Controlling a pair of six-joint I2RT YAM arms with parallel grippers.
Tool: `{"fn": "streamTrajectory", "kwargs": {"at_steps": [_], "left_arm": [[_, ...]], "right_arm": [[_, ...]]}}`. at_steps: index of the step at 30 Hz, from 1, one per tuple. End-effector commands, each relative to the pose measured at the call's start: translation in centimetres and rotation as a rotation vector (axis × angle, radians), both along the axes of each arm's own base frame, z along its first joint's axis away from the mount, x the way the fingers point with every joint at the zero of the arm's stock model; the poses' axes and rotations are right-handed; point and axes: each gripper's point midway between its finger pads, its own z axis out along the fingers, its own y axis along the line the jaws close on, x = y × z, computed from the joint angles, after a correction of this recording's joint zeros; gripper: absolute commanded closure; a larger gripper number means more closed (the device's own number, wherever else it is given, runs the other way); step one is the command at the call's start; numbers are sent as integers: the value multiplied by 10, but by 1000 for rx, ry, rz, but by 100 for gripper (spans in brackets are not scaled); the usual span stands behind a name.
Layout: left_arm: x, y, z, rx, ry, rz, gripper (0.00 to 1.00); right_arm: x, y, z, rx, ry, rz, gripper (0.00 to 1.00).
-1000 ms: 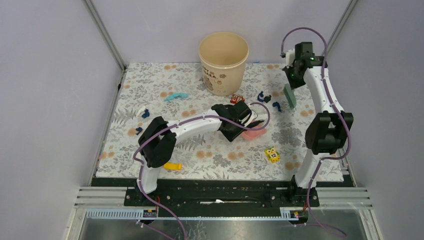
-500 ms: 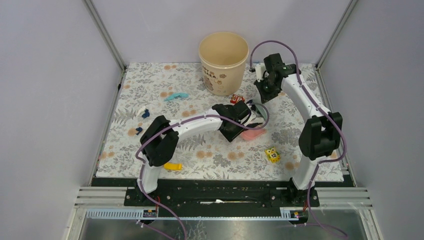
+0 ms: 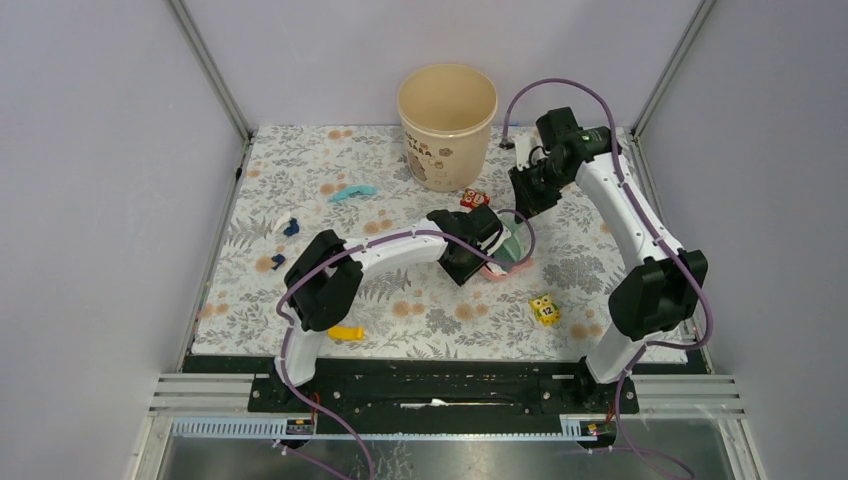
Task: Sweep away the paper scraps from the table
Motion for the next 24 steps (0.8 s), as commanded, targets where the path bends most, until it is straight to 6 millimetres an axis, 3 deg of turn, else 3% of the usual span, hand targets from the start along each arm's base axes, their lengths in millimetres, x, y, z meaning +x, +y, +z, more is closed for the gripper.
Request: {"fn": "streamTrajectory", "kwargs": {"at_steps": [1, 6, 15, 18, 20, 24], "left_arm": [[16, -5, 34, -74, -99, 29, 100], [18, -2, 46, -87, -131, 32, 100], [26, 8, 51, -67, -196, 45, 100], [26, 9, 50, -62, -196, 45, 100], [23, 9, 51, -68, -186, 30, 100], [8, 11, 50, -61, -118, -8, 100]], "right_arm": [[4, -14, 45, -54, -161, -31, 100], [31, -36, 62, -153, -292, -129, 100], [45, -52, 82, -113, -340, -192, 100], [49, -67, 92, -120, -371, -230, 100], [52, -79, 90, -145, -382, -255, 100], [56, -102, 68, -229, -369, -281, 100]]}}
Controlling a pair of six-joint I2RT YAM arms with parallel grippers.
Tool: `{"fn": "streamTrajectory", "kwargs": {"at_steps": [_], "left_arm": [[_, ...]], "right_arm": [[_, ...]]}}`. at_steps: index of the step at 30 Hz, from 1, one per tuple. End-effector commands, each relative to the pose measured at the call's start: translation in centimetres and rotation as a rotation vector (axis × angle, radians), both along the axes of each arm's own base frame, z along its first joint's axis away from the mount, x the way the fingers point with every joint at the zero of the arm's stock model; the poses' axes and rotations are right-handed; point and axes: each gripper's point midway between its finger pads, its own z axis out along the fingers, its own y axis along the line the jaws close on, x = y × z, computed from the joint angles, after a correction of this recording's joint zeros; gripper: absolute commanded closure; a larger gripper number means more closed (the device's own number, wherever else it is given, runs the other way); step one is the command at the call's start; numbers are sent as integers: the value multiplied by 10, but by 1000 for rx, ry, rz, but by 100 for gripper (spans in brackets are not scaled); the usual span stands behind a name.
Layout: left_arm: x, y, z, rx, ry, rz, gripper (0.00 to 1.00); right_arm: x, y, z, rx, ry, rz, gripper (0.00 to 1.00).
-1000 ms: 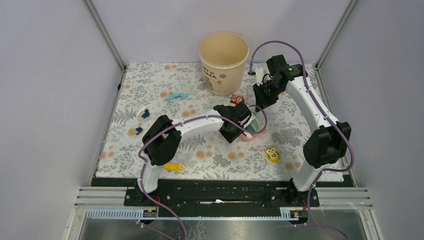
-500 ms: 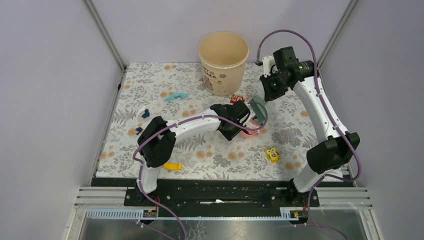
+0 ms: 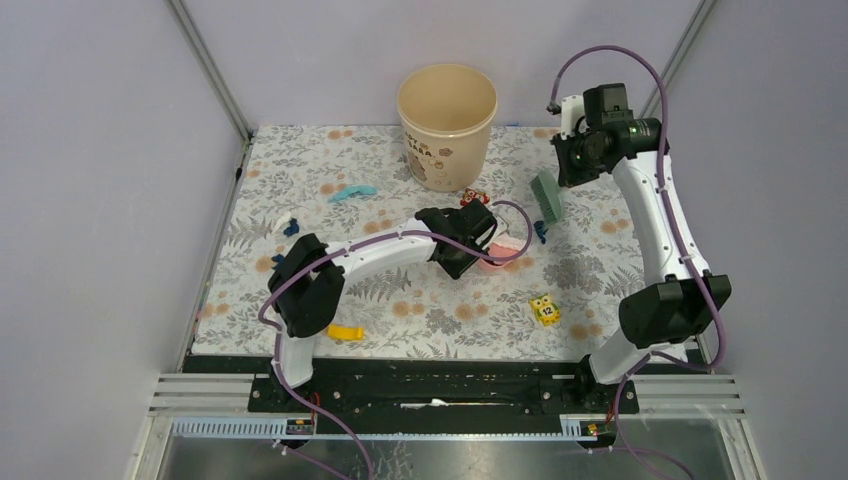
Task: Sweep away the paper scraps from the table
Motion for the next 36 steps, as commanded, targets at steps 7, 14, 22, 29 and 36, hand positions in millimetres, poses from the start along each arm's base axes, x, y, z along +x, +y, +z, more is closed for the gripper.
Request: {"fn": "streamTrajectory", "kwargs": {"at_steps": [7, 14, 22, 29, 36], "left_arm": [[-12, 4, 5, 7, 57, -73, 100], [-11, -1, -10, -2, 107, -56, 100], [-5, -4, -28, 0, 157, -40, 100], [10, -3, -11, -26, 78, 12, 100], [26, -4, 25, -123, -45, 35, 100]], "right_arm": [[31, -52, -45, -261, -55, -98, 100], [37, -16, -94, -255, 38, -29, 100], [-32, 75, -74, 176, 226, 168, 100], [-40, 46, -40, 90, 102, 132, 100], [-27, -6, 26, -23, -139, 19, 100]]}}
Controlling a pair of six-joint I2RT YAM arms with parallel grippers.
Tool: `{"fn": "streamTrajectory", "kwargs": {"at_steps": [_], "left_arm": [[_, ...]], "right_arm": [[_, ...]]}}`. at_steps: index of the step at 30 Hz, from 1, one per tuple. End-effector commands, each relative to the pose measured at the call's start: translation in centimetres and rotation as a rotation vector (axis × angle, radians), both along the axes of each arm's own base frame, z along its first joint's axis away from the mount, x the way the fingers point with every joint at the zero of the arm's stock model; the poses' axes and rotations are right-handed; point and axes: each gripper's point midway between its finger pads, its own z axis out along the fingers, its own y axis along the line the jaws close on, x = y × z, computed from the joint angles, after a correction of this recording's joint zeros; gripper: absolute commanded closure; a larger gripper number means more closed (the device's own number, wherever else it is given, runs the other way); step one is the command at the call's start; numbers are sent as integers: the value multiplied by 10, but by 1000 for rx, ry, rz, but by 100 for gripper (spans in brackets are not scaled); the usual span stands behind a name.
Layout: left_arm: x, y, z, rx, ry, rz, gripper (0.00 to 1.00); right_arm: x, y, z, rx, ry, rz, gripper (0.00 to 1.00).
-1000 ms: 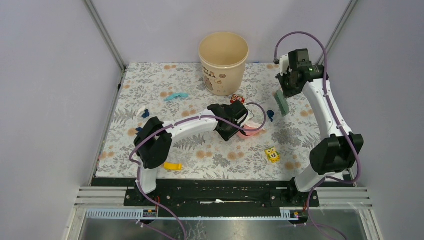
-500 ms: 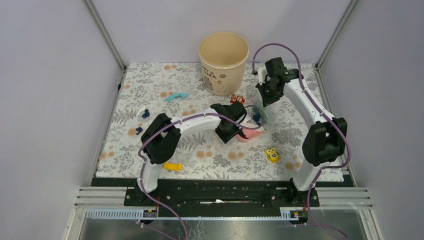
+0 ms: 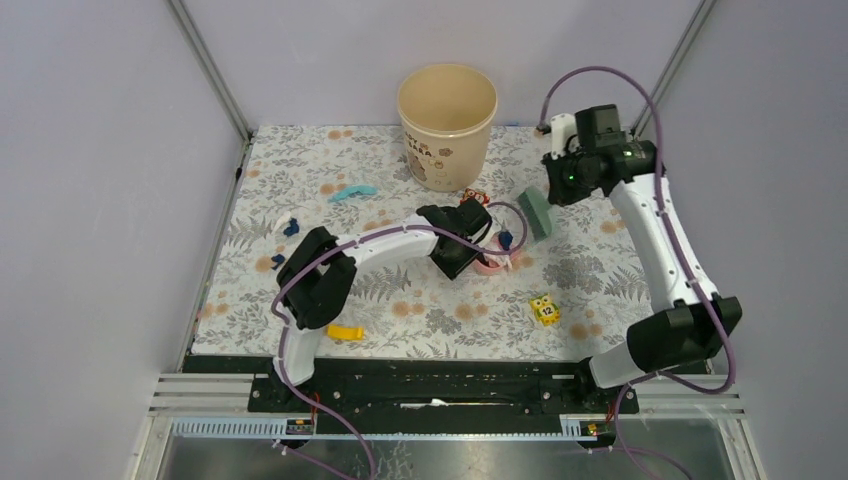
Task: Sweep away the paper scraps from the table
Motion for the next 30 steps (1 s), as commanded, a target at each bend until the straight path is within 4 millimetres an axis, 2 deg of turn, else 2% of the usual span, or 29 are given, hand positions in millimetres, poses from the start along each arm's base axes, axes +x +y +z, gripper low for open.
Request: {"fn": "streamTrajectory", "kwargs": {"at_steps": [1, 5, 8, 10, 16, 19, 22, 26, 30], "left_arm": [[30, -11, 65, -175, -186, 47, 100], [32, -12, 82, -228, -225, 50, 100], [32, -16, 95, -278, -245, 60, 100], [32, -18, 104, -313, -262, 72, 100], [35, -21, 142, -436, -327, 132, 100], [37, -19, 159, -444, -344, 146, 100], [41, -14, 178, -429, -370, 163, 100], [50, -13, 208, -454, -425, 196, 100], [62, -23, 235, -517, -447, 229, 100]], "right_arm": [[6, -34, 57, -47, -188, -73, 100], [5, -58, 72, -65, -234, -145, 100], [0, -71, 68, -34, -220, -197, 100], [-7, -74, 59, -9, -203, -220, 100], [-27, -65, 25, 59, -180, -252, 100], [-36, -58, -2, 94, -131, -249, 100], [-38, -61, -20, 86, -130, -275, 100], [-36, -60, -29, 98, -153, -273, 100], [-31, -72, -35, 84, -174, -300, 100]]}}
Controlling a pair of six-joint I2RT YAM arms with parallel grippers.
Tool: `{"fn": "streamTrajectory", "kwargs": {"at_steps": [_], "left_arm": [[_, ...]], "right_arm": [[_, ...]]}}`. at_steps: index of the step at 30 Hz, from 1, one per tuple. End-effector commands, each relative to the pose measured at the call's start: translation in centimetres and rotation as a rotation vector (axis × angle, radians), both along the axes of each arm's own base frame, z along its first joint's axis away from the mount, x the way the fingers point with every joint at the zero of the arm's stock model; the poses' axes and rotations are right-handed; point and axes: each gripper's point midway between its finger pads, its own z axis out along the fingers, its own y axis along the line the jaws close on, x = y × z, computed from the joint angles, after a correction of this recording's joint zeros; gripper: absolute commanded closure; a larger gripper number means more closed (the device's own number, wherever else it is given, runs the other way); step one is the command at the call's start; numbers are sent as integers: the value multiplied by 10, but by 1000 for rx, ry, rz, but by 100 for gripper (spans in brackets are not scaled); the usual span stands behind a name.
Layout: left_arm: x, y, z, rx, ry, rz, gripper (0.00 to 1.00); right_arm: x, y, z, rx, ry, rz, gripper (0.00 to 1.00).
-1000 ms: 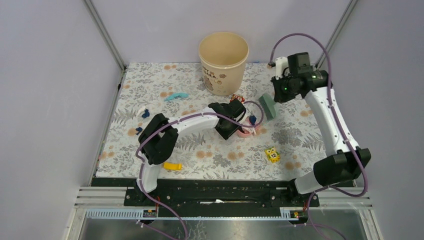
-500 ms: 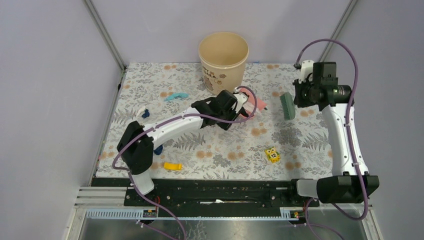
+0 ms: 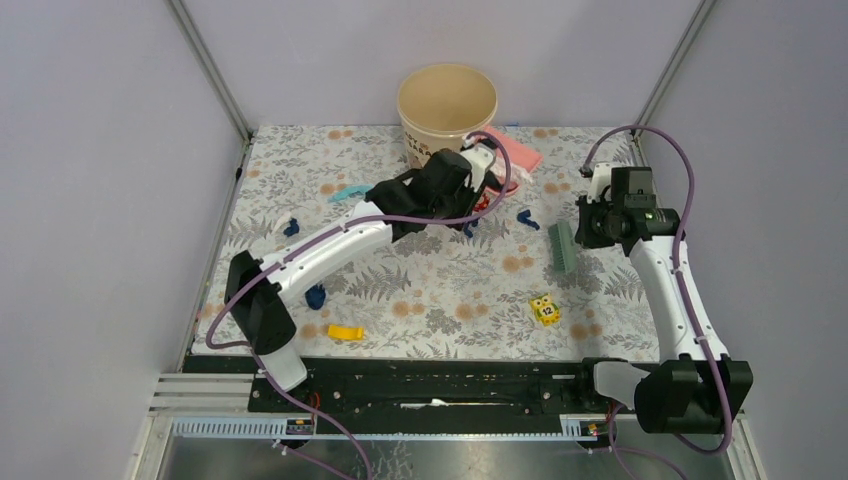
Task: Sweep away the paper scraps from the table
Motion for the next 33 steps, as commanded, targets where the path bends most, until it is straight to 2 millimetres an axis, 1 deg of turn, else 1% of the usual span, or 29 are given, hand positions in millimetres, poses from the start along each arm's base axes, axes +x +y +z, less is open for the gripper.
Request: {"fn": "streamTrajectory", "kwargs": {"at_steps": [1, 7, 8, 9, 12, 14, 18, 22, 26, 28, 30, 33], "left_arm": [[22, -8, 69, -144, -94, 68, 100], [44, -30, 96, -236, -74, 80, 100], [50, -32, 95, -242, -56, 89, 100], [55, -35, 107, -268, -62, 92, 100], [68, -39, 115, -295, -57, 109, 100], [77, -38, 120, -321, -58, 120, 100], [97, -34, 122, -364, -44, 138, 100], [107, -37, 126, -505, 32, 90, 100], [113, -40, 134, -668, 105, 47, 100], [119, -39, 144, -753, 122, 30, 100], [122, -38, 146, -819, 156, 22, 100], [126, -37, 157, -886, 170, 10, 100]], "right_arm": [[22, -5, 18, 12, -144, -20, 100], [27, -12, 0, 74, -137, -51, 100], [28, -11, -2, 92, -138, -51, 100], [29, -12, -3, 95, -140, -55, 100], [30, -18, -4, 79, -165, -66, 100], [31, -25, -6, 44, -190, -84, 100], [28, -38, -16, -21, -202, -117, 100], [26, -45, -24, -62, -198, -129, 100], [26, -45, -21, -57, -208, -132, 100], [26, -45, -22, -58, -211, -133, 100], [26, -45, -25, -60, -204, -134, 100], [26, -45, -30, -56, -188, -130, 100]]}}
